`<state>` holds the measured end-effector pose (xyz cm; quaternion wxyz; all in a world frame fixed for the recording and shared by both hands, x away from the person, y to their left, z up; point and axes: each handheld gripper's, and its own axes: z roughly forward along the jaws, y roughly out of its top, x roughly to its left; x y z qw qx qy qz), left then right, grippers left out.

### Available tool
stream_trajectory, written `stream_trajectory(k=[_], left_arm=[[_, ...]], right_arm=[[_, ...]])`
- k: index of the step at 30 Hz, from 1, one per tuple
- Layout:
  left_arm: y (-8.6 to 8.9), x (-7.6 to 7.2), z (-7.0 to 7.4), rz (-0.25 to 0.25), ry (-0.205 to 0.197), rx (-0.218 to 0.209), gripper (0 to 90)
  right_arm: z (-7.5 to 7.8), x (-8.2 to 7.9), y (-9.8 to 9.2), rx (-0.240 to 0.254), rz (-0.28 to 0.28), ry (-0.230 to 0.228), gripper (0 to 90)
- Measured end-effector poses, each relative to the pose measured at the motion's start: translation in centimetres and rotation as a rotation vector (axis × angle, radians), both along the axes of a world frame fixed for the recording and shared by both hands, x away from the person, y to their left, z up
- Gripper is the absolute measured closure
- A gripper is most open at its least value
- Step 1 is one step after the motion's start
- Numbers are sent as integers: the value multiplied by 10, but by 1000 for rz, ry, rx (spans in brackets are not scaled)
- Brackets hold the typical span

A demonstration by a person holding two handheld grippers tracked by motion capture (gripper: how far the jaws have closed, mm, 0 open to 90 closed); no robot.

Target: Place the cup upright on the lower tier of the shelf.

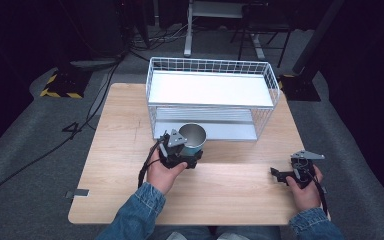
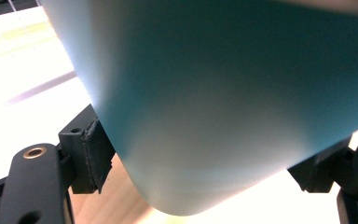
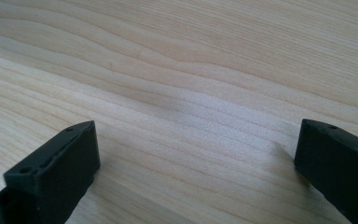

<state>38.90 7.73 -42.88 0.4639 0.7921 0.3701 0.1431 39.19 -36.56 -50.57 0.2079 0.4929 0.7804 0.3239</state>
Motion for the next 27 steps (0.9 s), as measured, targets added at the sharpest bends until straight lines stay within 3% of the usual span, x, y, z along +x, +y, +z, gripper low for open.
stream_trajectory(k=[4,8,13,27], left_arm=[[-2,8,-2,10,-2,-6,213],[-7,22,-4,29,-25,17,213],[-14,32,-8,56,-24,-15,213],[-38,62,-18,127,-52,-17,213]], right_arm=[[0,0,0,-1,0,0,2],[0,0,0,-1,0,0,2],[0,0,0,0,0,0,2],[0,0,0,-1,1,-1,2]])
